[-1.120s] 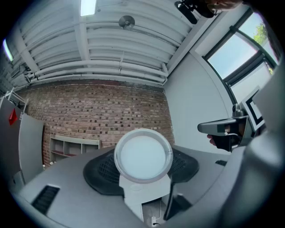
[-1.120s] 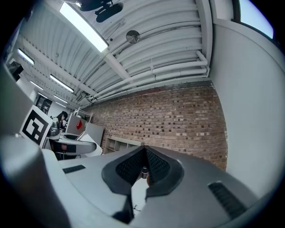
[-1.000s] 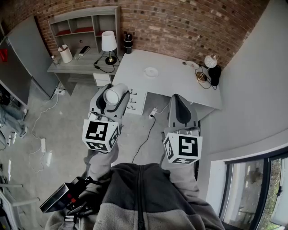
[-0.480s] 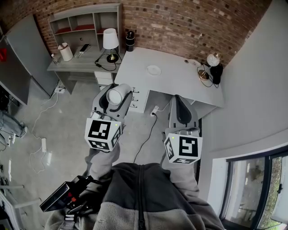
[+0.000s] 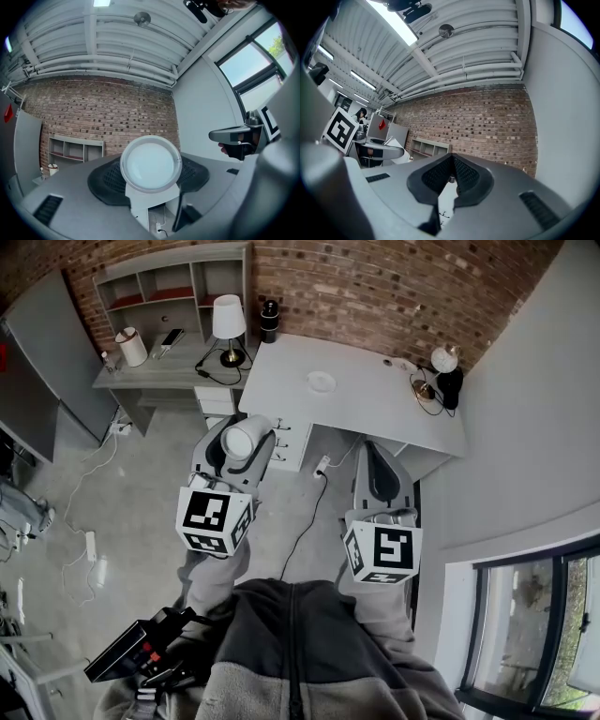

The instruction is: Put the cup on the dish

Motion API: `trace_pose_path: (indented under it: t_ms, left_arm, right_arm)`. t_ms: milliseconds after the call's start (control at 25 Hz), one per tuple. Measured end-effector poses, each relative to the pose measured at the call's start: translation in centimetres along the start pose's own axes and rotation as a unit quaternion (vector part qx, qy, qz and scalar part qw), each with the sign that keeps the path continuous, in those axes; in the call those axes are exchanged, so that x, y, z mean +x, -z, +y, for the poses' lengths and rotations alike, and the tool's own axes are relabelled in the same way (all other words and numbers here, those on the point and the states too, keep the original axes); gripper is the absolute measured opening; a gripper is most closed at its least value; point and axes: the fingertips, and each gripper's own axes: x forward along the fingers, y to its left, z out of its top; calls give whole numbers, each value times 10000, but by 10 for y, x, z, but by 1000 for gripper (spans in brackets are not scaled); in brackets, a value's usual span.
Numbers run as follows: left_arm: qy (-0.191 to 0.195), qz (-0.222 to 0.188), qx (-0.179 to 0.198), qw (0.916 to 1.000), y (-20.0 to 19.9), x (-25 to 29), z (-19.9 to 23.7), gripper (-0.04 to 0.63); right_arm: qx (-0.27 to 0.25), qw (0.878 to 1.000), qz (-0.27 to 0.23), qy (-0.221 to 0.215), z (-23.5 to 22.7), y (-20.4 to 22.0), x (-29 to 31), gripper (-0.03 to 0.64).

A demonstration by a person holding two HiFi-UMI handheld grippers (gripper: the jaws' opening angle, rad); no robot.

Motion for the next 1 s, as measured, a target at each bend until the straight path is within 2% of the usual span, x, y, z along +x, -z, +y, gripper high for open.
trace_pose_path:
  t_ms: [360, 520, 840, 1000]
  left_arm:
    - [-14, 219, -175, 9996, 21, 3, 14, 265]
    - [-98, 357, -197, 9991, 34, 16, 20, 265]
    - [-602, 384, -51, 9974, 38, 31, 53, 265]
    - [-721, 452, 109, 9963, 35, 50, 62, 265]
  right_arm:
    - [66, 9998, 201, -69, 4, 15, 11, 0]
    - [243, 9993, 249, -110, -9, 27, 31, 0]
    - [541, 9976, 158, -401, -25, 43, 82, 1]
    - [774, 9958, 137, -475, -38, 51, 108, 0]
